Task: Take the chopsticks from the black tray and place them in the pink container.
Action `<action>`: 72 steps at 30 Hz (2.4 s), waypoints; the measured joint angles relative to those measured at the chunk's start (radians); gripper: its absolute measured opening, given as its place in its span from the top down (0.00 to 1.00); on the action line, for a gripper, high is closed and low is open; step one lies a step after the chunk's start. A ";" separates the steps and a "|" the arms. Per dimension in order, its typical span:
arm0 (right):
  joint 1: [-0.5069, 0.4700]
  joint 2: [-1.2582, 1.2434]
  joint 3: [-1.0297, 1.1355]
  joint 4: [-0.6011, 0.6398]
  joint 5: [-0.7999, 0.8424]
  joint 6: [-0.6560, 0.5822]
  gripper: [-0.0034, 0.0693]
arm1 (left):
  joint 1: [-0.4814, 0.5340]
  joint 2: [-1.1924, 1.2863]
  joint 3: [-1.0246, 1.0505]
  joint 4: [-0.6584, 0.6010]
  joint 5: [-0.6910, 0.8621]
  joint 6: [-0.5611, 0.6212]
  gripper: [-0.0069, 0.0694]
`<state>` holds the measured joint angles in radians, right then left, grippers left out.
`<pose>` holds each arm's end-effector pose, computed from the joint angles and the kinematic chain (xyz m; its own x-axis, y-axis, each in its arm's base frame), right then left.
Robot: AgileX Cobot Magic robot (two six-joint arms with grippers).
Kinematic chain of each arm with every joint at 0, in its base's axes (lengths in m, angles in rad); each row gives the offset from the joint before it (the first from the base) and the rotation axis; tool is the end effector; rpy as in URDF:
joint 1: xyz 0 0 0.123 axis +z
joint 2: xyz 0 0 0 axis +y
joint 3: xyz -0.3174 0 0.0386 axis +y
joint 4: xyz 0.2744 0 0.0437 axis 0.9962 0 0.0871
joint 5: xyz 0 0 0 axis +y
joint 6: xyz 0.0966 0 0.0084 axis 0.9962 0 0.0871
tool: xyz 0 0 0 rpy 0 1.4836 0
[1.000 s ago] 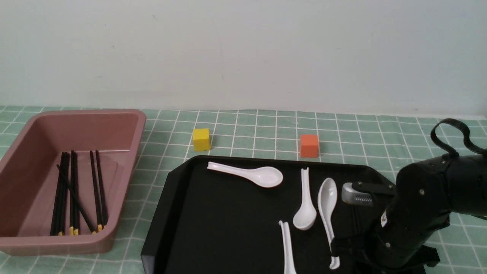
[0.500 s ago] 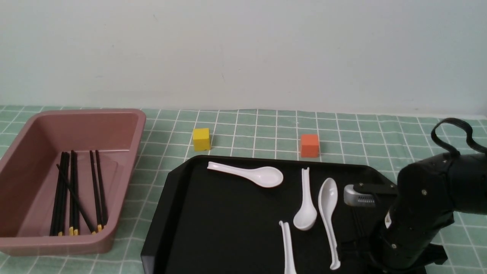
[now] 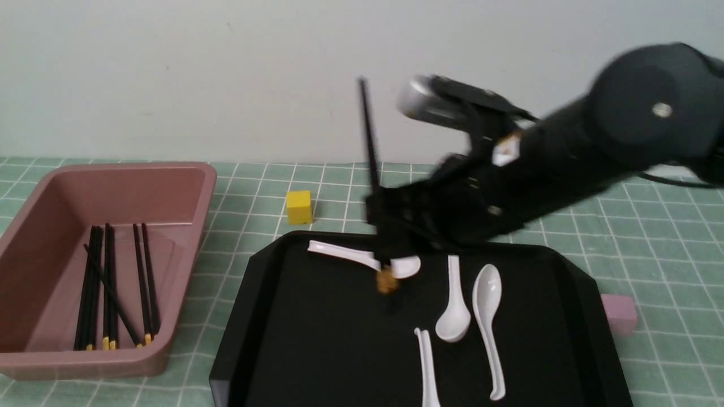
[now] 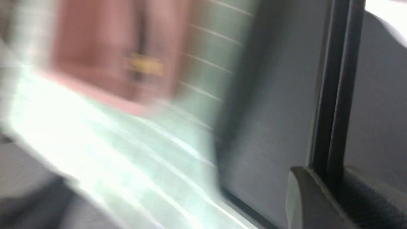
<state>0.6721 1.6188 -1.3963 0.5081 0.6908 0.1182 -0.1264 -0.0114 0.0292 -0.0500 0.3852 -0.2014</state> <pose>0.2926 0.2712 0.3567 -0.8511 -0.0697 -0.5204 -0.3950 0.7379 0.5473 0.0488 -0.0080 0.1667 -0.3335 -0.2048 -0.9202 0.0639 0.9690 -0.2388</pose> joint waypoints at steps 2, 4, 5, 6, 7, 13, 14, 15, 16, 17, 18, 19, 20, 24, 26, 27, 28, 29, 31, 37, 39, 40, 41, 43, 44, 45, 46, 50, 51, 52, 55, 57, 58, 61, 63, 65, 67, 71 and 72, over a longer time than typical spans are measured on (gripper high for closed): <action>0.052 0.110 -0.136 0.058 -0.033 -0.070 0.77 | 0.000 0.000 0.000 0.000 0.000 0.000 0.60; 0.097 0.223 -0.268 0.101 -0.047 -0.118 0.77 | 0.000 0.000 0.000 0.000 0.000 0.000 0.60; 0.122 0.302 -0.358 0.121 -0.050 -0.137 0.77 | 0.000 0.000 0.000 0.000 0.000 0.000 0.60; 0.137 0.355 -0.417 0.130 -0.050 -0.144 0.77 | 0.000 0.000 0.000 0.000 0.000 0.000 0.60; 0.153 0.421 -0.493 0.137 -0.050 -0.154 0.77 | 0.000 0.000 0.000 0.000 0.001 0.000 0.60; 0.203 0.766 -0.882 0.142 -0.041 -0.160 0.74 | 0.000 0.000 0.000 0.000 0.001 0.000 0.60; 0.204 0.785 -0.904 0.142 -0.033 -0.160 0.73 | 0.000 0.000 0.000 0.000 0.001 0.000 0.60; 0.204 0.843 -0.969 0.142 -0.008 -0.152 0.69 | 0.000 0.000 0.000 0.000 0.001 0.000 0.60; 0.203 0.880 -1.011 0.138 0.025 -0.140 0.66 | 0.000 0.000 0.000 0.000 0.001 0.000 0.60; 0.202 0.890 -1.023 0.131 0.042 -0.132 0.64 | 0.000 0.000 0.000 0.000 0.001 0.000 0.60; 0.202 0.902 -1.038 0.126 0.053 -0.128 0.62 | 0.000 0.000 0.000 0.000 0.001 0.000 0.60; 0.201 0.917 -1.065 0.096 0.091 -0.118 0.57 | 0.000 0.000 0.000 0.000 0.001 0.000 0.60; 0.201 0.921 -1.082 0.068 0.118 -0.104 0.53 | 0.000 0.000 0.000 0.000 0.001 0.000 0.60; 0.201 0.906 -1.163 -0.085 0.272 -0.052 0.47 | 0.000 0.000 0.000 0.000 0.001 0.000 0.60; 0.201 0.879 -1.209 -0.158 0.373 -0.036 0.49 | 0.000 0.000 0.000 0.000 0.001 0.000 0.60; 0.201 0.864 -1.230 -0.188 0.425 -0.029 0.51 | 0.000 0.000 0.000 0.000 0.001 0.000 0.60; 0.201 0.847 -1.253 -0.219 0.476 -0.028 0.53 | 0.000 0.000 0.000 0.000 0.001 0.000 0.60; 0.201 0.822 -1.280 -0.256 0.519 -0.028 0.57 | 0.000 0.000 0.000 0.000 0.001 0.000 0.60; 0.201 0.763 -1.312 -0.316 0.553 -0.028 0.66 | 0.000 0.000 0.000 0.000 0.001 0.000 0.60; 0.200 0.516 -1.335 -0.368 0.574 -0.028 0.95 | 0.000 0.000 0.000 0.000 0.001 0.000 0.60; 0.199 0.427 -1.318 -0.371 0.576 -0.031 0.97 | 0.000 0.000 0.000 0.000 0.001 0.000 0.60; 0.199 0.380 -1.295 -0.372 0.576 -0.037 0.97 | 0.000 0.000 0.000 0.000 0.001 0.000 0.60; 0.199 0.329 -1.260 -0.375 0.576 -0.044 0.97 | 0.000 0.000 0.000 0.000 0.001 0.000 0.60; 0.199 0.252 -1.193 -0.379 0.576 -0.052 0.97 | 0.000 0.000 0.000 0.000 0.001 0.000 0.60; 0.199 0.158 -1.091 -0.382 0.576 -0.055 0.97 | 0.000 0.000 0.000 0.000 0.001 0.000 0.60; 0.199 0.110 -1.032 -0.384 0.576 -0.058 0.97 | 0.000 0.000 0.000 0.000 0.001 0.000 0.60; 0.199 0.061 -0.969 -0.387 0.576 -0.058 0.97 | 0.000 0.000 0.000 0.000 0.001 0.000 0.60; 0.199 -0.178 -0.646 -0.422 0.577 -0.054 0.97 | 0.000 0.000 0.000 0.000 0.001 0.000 0.60; 0.199 -0.257 -0.537 -0.441 0.577 -0.045 0.97 | 0.000 0.000 0.000 0.000 0.001 0.000 0.60; 0.199 -0.284 -0.501 -0.444 0.575 -0.043 0.97 | 0.000 0.000 0.000 0.000 0.001 0.000 0.60; 0.199 -0.529 -0.178 -0.488 0.478 -0.002 0.97 | 0.000 0.000 0.000 0.000 0.001 0.000 0.60; 0.199 -0.668 0.002 -0.499 0.376 0.009 0.96 | 0.000 0.000 0.000 0.000 0.001 0.000 0.60; 0.199 -0.746 0.108 -0.499 0.305 0.011 0.96 | 0.000 0.000 0.000 0.000 0.001 0.000 0.60; 0.199 -0.954 0.410 -0.508 0.047 0.014 0.96 | 0.000 0.000 0.000 0.000 0.001 0.000 0.60; 0.199 -1.054 0.575 -0.519 -0.102 0.020 0.96 | 0.000 0.000 0.000 0.000 0.001 0.000 0.60; 0.199 -1.146 0.749 -0.528 -0.263 0.028 0.96 | 0.000 0.000 0.000 0.000 0.001 0.000 0.60; 0.199 -1.198 0.866 -0.543 -0.380 0.036 0.96 | 0.000 0.000 0.000 0.000 0.001 0.000 0.60; 0.199 -1.208 0.950 -0.550 -0.470 0.040 0.96 | 0.000 0.000 0.000 0.000 0.001 0.000 0.60; 0.199 -1.208 0.960 -0.550 -0.482 0.041 0.95 | 0.000 0.000 0.000 0.000 0.001 0.000 0.60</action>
<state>0.8715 0.4107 -0.4362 -0.0419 0.2088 0.1587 -0.1264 -0.0114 0.0292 -0.0501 0.3858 -0.2014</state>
